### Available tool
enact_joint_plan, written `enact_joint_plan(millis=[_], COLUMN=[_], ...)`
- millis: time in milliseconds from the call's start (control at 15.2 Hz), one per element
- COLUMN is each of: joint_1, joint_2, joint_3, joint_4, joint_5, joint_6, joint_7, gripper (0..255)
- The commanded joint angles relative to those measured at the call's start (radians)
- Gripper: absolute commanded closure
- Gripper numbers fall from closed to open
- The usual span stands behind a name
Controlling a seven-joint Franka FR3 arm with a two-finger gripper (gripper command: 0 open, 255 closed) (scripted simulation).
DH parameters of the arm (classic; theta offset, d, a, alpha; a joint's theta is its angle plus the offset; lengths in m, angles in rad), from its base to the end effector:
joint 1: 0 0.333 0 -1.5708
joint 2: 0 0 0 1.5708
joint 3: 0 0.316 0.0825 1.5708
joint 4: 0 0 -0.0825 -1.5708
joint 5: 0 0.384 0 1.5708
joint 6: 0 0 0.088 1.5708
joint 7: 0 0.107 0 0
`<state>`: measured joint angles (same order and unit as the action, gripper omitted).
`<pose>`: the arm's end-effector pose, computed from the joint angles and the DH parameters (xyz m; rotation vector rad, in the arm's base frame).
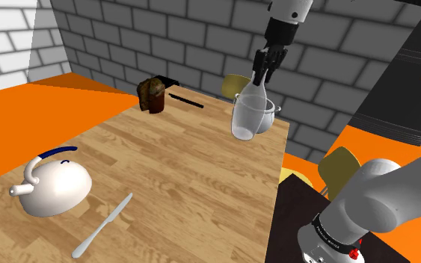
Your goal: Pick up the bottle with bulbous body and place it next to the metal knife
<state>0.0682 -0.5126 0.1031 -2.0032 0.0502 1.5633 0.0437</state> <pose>0.3810 0.0830 0.6601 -3.1274 -0.1853 -0.1097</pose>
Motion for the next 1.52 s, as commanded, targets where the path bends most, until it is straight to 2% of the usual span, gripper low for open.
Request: enact_joint_plan(millis=[0,462,858,1188,1452], joint_1=[0.014,0.060,0.092,0.112,0.129], joint_2=[-0.010,0.030,0.109,0.209,0.314], joint_3=[0.038,0.173,0.295,0.400,0.485], joint_4=[-0.032,-0.058,-0.037,0.012,0.073], joint_5=[0.016,0.061,0.078,0.062,0.020], joint_6=[0.026,0.101,0.168,0.221,0.258], joint_7=[0.048,0.212,0.358,0.488,0.603], gripper=[255,255,255,255,255])
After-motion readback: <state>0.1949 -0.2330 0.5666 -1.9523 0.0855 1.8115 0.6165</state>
